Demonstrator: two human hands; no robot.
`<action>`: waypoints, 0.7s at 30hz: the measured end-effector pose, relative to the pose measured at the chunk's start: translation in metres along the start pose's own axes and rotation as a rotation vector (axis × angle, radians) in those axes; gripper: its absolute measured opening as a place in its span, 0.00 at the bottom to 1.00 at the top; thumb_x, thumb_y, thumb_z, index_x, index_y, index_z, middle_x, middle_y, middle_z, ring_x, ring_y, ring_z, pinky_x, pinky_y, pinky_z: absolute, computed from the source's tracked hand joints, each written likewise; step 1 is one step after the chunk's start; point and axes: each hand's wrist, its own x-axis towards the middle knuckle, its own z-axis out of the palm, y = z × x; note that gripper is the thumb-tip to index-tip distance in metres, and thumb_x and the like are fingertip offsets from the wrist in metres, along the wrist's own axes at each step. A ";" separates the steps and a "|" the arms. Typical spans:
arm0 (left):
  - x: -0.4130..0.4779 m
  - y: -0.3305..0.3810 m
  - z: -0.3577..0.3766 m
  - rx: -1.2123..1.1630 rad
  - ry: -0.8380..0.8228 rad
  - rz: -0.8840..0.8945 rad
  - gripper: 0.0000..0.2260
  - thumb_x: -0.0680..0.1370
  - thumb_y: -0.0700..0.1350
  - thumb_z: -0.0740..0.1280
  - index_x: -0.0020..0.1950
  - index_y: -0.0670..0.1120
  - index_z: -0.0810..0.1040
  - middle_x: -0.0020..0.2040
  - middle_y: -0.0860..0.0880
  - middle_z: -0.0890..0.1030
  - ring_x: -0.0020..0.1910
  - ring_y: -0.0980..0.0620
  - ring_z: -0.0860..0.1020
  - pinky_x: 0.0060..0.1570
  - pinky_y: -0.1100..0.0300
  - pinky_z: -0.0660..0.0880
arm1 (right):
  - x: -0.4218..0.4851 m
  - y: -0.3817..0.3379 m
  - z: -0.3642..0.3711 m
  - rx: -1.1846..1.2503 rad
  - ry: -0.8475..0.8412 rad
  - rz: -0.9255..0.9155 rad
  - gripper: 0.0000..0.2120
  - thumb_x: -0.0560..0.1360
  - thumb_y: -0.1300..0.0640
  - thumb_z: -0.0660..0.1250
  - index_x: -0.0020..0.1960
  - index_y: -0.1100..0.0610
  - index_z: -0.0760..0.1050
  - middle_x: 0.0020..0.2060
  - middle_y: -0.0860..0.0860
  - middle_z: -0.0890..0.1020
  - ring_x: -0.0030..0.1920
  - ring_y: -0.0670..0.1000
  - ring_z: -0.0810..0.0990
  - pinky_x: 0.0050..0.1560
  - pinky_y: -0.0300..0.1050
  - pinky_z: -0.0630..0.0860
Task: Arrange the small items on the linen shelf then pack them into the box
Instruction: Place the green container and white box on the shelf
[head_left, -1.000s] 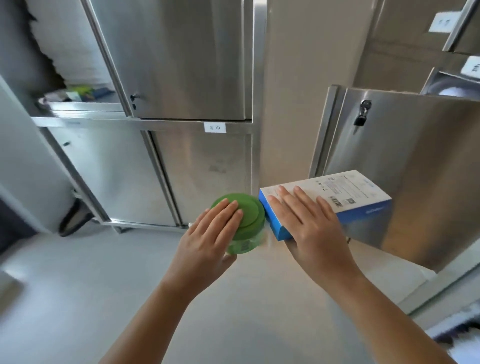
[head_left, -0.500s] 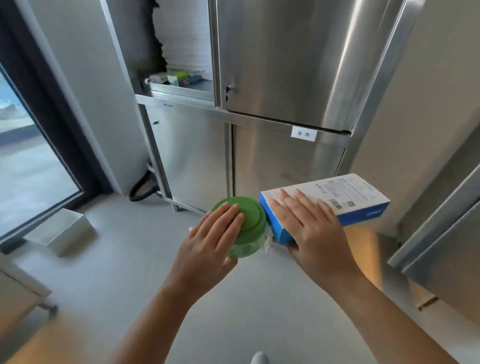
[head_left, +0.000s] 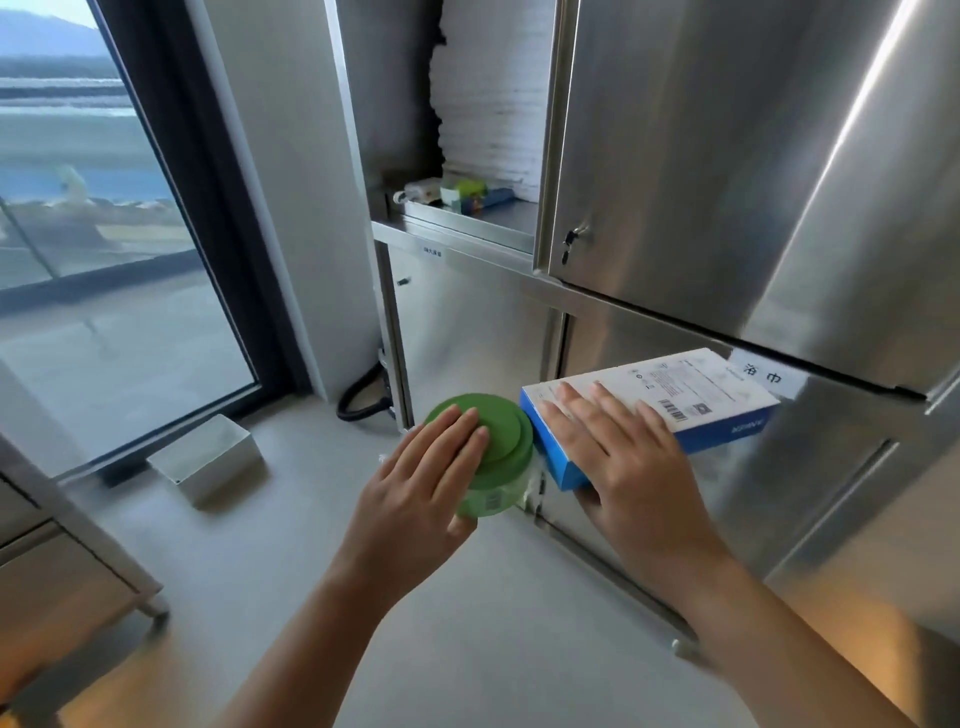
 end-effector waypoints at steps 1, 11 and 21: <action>0.004 -0.009 0.004 0.007 0.000 -0.016 0.34 0.60 0.39 0.77 0.65 0.41 0.70 0.62 0.41 0.76 0.62 0.42 0.74 0.60 0.48 0.72 | 0.011 0.002 0.008 0.006 -0.001 -0.015 0.35 0.56 0.66 0.80 0.63 0.61 0.76 0.60 0.58 0.78 0.59 0.62 0.77 0.54 0.62 0.74; 0.010 -0.129 0.030 0.097 -0.037 -0.080 0.33 0.58 0.39 0.78 0.63 0.38 0.75 0.62 0.41 0.76 0.62 0.42 0.74 0.60 0.47 0.72 | 0.115 -0.019 0.100 0.076 0.010 -0.108 0.35 0.56 0.66 0.80 0.62 0.61 0.75 0.60 0.59 0.78 0.59 0.63 0.77 0.53 0.63 0.73; 0.021 -0.296 0.048 0.030 -0.070 -0.032 0.37 0.58 0.40 0.78 0.65 0.41 0.68 0.63 0.42 0.76 0.64 0.45 0.72 0.63 0.49 0.70 | 0.234 -0.069 0.188 0.056 -0.016 -0.080 0.37 0.54 0.66 0.81 0.62 0.60 0.76 0.60 0.58 0.78 0.59 0.62 0.77 0.53 0.63 0.75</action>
